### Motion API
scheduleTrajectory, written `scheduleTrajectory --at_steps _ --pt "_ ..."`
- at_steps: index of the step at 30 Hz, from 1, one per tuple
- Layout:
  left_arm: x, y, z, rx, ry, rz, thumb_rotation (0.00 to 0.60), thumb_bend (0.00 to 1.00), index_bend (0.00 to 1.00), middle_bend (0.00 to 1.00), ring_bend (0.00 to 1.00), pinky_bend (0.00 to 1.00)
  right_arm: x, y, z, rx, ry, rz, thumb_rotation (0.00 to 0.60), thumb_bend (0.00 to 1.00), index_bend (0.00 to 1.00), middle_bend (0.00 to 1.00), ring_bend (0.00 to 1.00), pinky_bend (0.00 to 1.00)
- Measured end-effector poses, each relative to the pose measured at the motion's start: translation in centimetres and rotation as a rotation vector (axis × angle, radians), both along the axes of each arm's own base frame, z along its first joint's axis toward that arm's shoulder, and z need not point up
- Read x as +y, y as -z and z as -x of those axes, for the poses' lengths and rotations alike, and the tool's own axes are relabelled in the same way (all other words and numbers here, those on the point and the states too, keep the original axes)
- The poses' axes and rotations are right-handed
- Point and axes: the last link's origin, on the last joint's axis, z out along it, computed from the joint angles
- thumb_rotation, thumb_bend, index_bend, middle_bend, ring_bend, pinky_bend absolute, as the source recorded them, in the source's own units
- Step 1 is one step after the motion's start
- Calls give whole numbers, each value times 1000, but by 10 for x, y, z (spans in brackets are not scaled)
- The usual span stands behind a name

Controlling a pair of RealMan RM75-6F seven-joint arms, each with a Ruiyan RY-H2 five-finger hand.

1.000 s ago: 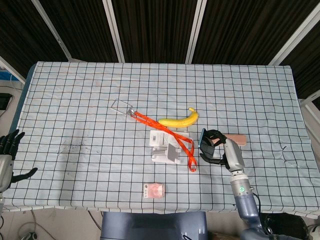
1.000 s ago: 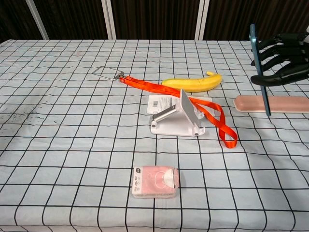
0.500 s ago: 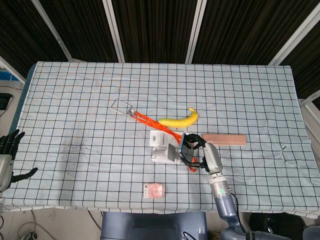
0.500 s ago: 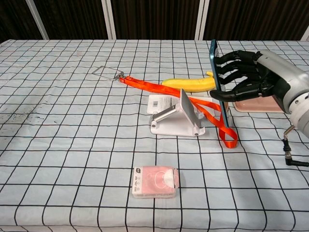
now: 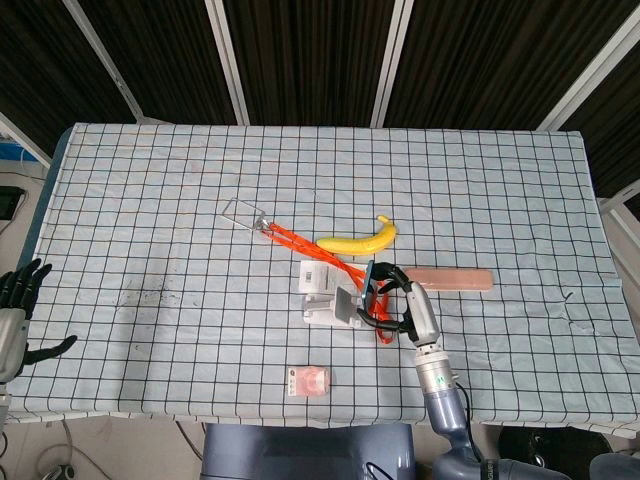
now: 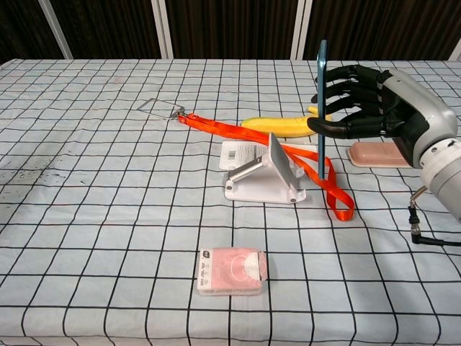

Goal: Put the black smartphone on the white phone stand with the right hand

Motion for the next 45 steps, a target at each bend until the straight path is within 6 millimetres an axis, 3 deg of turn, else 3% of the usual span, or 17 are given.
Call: scheduleTrajectory --at_steps 45 --pt "4 0 0 -22 -2 11 600 0 0 0 0 0 -5 37 9 -131 -11 -11 600 374 702 719 562 440"
